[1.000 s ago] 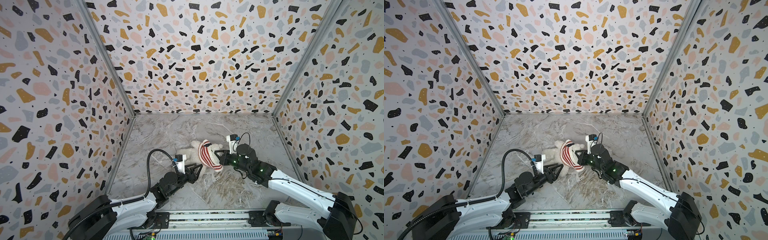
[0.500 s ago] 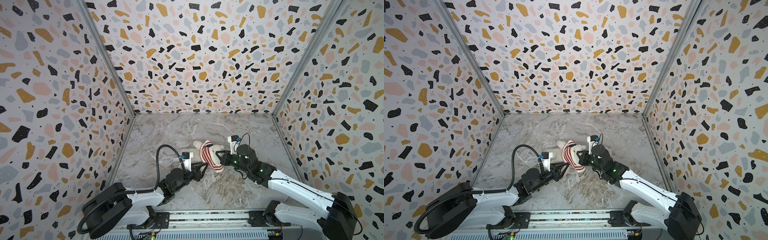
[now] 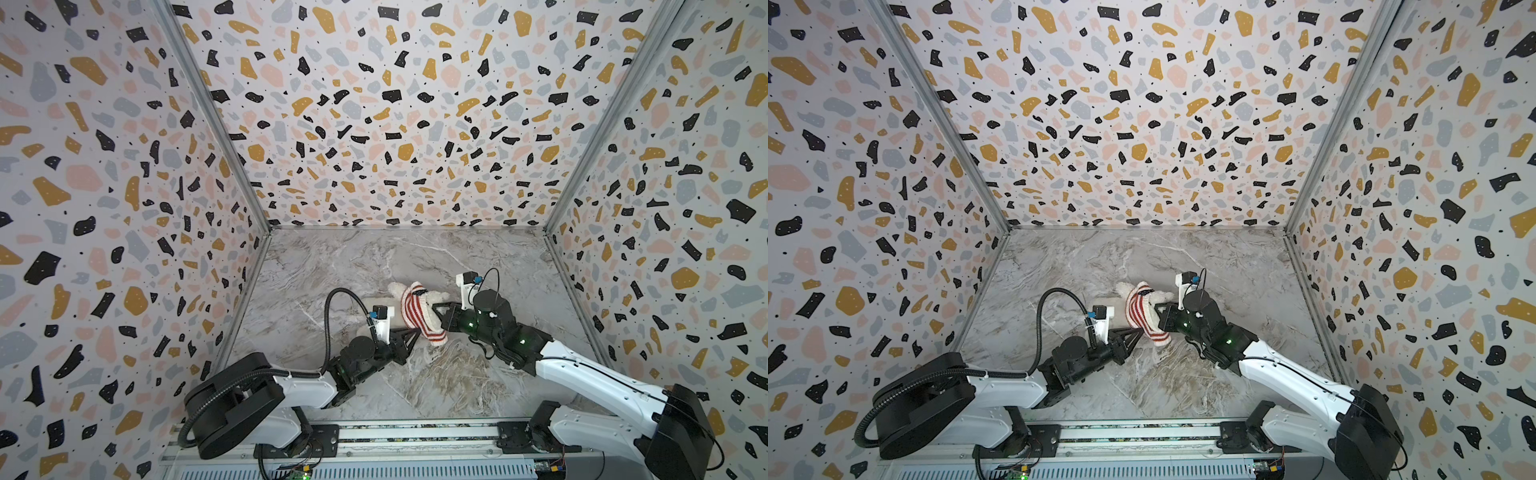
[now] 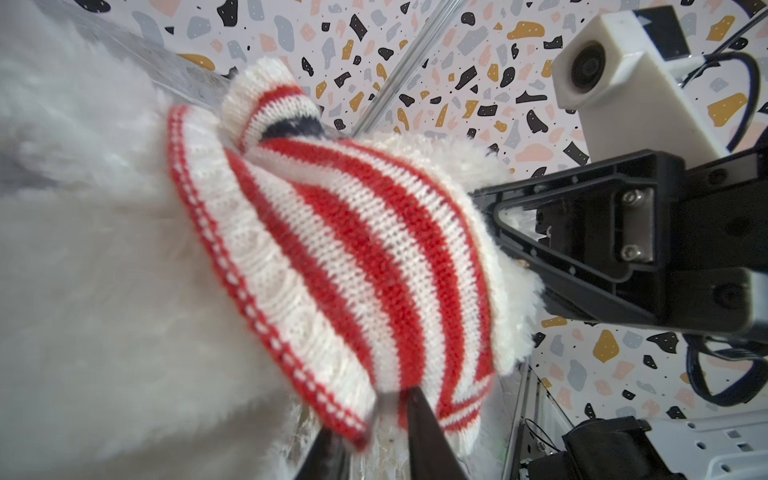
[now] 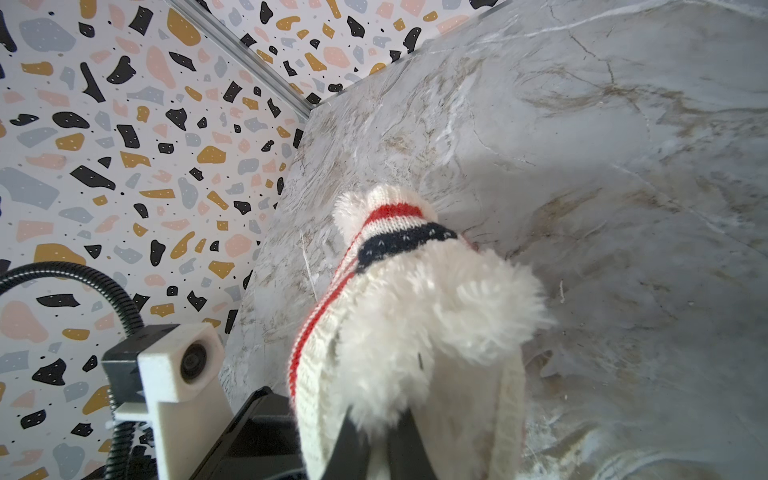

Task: Dress the teddy bear

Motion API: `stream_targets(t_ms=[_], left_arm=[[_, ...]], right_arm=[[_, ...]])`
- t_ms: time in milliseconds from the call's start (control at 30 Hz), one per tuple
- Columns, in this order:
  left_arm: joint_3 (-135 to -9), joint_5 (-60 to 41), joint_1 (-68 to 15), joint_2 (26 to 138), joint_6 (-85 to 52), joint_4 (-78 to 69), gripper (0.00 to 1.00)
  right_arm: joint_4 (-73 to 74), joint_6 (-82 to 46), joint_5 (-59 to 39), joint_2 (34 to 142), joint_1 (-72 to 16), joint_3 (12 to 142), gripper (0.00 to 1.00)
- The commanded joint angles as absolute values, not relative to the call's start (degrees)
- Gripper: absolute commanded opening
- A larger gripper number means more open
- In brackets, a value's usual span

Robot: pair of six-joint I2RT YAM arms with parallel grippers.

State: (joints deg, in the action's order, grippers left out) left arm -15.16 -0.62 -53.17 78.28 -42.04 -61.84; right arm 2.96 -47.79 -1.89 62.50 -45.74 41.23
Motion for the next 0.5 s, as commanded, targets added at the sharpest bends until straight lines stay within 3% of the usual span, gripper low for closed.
stream_targets(t_ms=[0,367,467], left_arm=[[-16.8,-0.4,-53.9,78.7,-41.0,-65.4,0.18],[-17.3,1.9,-54.2,78.3,-40.4,-62.2,0.0],[-17.3,3.5,-54.2,77.8,-40.2,-59.0,0.0]], right_arm=[[4.2,-48.6,-1.8,61.1,-45.6,40.8,0.0],[3.9,-49.0,-1.4,59.4,-45.2,40.1,0.0],[3.5,-49.0,-0.8,58.7,-45.2,40.2,0.0]])
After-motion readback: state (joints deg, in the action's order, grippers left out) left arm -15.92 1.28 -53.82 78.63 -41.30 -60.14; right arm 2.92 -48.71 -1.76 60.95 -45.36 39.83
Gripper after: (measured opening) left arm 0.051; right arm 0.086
